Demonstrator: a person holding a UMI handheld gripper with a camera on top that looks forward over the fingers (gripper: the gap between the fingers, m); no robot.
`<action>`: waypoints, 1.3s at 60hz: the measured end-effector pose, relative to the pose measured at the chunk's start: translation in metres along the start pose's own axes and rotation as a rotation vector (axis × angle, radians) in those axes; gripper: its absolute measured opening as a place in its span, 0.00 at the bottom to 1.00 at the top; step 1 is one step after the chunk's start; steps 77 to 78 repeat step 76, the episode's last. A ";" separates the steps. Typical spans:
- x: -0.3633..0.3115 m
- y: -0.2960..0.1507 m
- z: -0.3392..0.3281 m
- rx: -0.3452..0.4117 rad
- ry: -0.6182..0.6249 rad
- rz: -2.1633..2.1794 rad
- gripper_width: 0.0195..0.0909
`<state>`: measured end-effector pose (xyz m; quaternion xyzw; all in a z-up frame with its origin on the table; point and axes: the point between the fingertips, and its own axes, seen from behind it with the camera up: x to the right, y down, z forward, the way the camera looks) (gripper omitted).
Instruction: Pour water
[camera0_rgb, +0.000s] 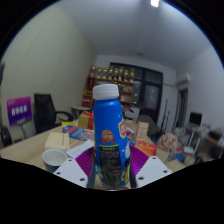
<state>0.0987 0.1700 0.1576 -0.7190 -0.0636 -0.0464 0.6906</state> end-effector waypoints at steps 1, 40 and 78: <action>0.004 0.003 -0.004 0.002 0.005 0.031 0.40; 0.031 0.109 0.018 -0.165 -0.030 0.213 0.63; 0.010 0.056 -0.254 -0.166 -0.063 0.092 0.90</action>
